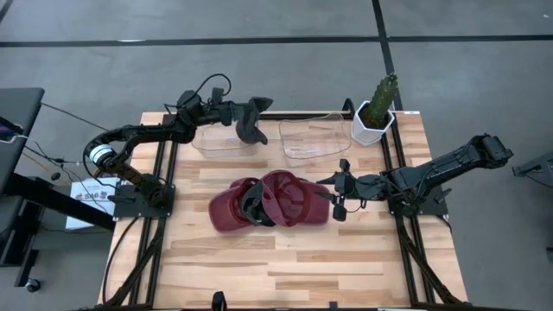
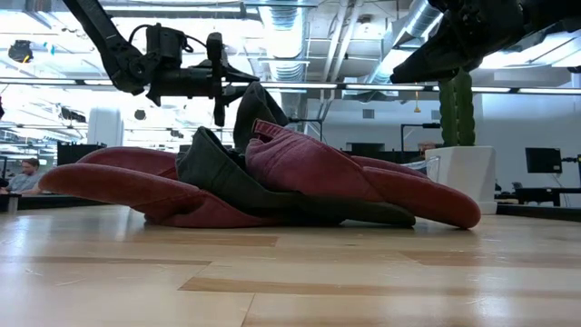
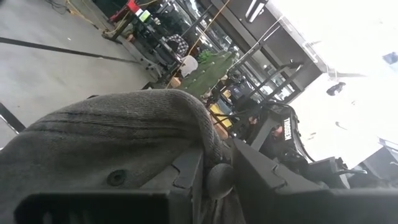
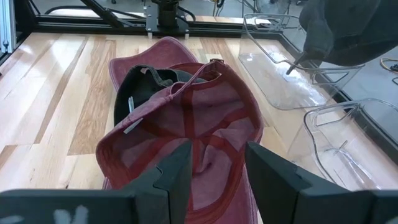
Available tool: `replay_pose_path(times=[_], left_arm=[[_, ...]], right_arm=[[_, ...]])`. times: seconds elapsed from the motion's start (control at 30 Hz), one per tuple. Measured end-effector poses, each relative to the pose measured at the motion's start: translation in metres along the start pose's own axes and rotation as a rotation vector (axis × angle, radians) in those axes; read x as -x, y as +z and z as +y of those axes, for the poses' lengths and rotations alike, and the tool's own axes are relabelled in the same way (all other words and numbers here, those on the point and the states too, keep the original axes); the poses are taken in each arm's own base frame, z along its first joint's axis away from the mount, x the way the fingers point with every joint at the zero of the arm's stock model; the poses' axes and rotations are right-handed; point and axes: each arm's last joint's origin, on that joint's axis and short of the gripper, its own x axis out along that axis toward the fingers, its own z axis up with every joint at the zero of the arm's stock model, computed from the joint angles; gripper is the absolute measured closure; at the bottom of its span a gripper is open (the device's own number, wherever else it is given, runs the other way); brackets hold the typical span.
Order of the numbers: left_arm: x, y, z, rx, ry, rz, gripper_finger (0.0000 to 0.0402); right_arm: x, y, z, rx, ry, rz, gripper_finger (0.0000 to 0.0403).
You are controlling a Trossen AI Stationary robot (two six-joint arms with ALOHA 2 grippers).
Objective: Pick & Place hat
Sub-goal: Put the black cap into the left transparent bin
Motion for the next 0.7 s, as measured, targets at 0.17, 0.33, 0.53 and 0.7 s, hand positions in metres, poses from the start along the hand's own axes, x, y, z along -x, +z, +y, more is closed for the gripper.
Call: replay_pose_path(times=[0.17, 0.33, 0.53, 0.7], left_arm=[[0.0000, 0.0000, 0.0000, -0.002, 0.000, 0.000, 0.0303], [0.0000, -0.0001, 0.0001, -0.002, 0.000, 0.000, 0.0276], [0.0000, -0.0001, 0.0001, -0.002, 0.000, 0.001, 0.0240], [0.0000, -0.0001, 0.0001, -0.002, 0.000, 0.001, 0.0219]], right_arm=[[0.0000, 0.0000, 0.0000, 0.000, 0.000, 0.000, 0.0262], [0.0000, 0.0000, 0.0000, 0.000, 0.000, 0.000, 0.0262], [0.0000, 0.0000, 0.0000, 0.000, 0.000, 0.000, 0.0262], [0.0000, 0.0000, 0.0000, 0.000, 0.000, 0.000, 0.0262]])
